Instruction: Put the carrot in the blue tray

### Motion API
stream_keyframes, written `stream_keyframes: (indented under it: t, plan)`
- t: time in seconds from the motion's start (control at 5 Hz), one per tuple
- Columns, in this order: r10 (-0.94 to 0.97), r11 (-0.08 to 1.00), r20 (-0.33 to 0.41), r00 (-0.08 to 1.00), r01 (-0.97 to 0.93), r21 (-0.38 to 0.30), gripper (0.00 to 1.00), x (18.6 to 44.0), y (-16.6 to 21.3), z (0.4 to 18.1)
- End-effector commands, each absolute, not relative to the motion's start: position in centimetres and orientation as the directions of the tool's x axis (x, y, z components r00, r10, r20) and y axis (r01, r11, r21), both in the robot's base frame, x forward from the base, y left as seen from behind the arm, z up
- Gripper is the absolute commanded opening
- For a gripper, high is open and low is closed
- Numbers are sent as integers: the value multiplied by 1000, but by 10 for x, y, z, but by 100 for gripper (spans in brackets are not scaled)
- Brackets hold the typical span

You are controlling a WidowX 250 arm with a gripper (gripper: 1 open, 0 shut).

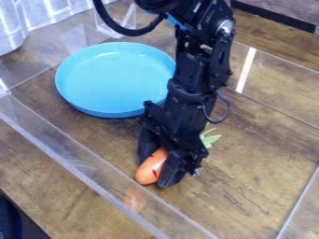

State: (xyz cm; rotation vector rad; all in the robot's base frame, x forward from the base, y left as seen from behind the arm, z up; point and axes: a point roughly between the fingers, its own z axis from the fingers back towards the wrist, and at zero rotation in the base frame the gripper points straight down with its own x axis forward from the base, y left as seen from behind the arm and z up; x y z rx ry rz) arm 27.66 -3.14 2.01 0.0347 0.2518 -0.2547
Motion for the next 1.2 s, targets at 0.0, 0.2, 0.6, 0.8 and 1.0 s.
stream_keyframes:
  t: [0.0, 0.2, 0.6, 0.8, 1.0]
  plan:
    - [-257, 964, -195, 947, 265, 18, 0, 285, -31, 38]
    - [-261, 963, -195, 946, 270, 24, 0, 286, -29, 40]
    - [-269, 959, -194, 944, 280, 35, 0, 286, -26, 44]
    - [-272, 958, -193, 943, 284, 41, 0, 286, -24, 48]
    - [-273, 957, -191, 943, 287, 50, 0, 286, -22, 54]
